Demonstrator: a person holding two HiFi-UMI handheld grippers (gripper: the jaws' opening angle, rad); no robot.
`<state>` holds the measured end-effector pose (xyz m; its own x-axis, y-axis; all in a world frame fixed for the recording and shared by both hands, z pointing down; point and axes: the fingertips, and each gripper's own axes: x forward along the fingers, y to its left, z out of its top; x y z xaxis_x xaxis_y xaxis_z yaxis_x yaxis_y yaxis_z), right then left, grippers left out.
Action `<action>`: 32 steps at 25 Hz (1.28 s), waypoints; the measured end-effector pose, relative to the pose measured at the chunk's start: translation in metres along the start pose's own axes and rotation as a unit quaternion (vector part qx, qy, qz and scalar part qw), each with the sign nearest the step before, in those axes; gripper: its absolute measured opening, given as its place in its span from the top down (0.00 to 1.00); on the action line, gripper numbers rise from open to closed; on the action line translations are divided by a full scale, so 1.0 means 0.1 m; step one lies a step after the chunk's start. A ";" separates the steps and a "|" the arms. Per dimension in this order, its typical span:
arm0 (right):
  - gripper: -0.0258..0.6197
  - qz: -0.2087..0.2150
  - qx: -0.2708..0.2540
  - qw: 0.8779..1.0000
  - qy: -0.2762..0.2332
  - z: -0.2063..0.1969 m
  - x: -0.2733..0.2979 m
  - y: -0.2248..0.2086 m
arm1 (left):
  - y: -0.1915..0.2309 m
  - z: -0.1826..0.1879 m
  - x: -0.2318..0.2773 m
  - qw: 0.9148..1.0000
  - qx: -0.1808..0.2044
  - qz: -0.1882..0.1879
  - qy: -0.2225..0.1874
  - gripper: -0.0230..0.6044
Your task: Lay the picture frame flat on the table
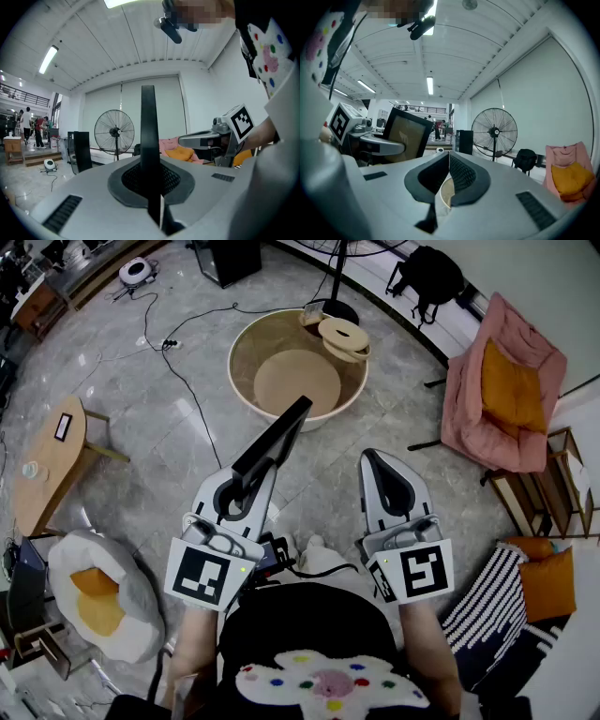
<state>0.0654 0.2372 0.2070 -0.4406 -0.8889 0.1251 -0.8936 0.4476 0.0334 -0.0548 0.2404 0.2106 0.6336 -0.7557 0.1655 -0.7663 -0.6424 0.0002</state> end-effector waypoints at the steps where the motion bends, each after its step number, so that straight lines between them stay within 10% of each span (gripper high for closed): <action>1: 0.91 0.000 0.000 1.000 0.001 -0.01 0.00 0.00 | 0.00 0.00 0.00 1.000 0.000 -0.001 0.000 0.93; 32: 0.91 -0.007 0.004 1.000 -0.012 0.08 0.25 0.25 | 0.38 0.04 -0.10 1.000 0.007 -0.003 -0.018 0.93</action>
<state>0.0309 0.2254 0.2030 -0.4305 -0.8969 0.1014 -0.8999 0.4352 0.0278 -0.0898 0.2235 0.2046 0.6413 -0.7562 0.1297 -0.7615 -0.6480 -0.0132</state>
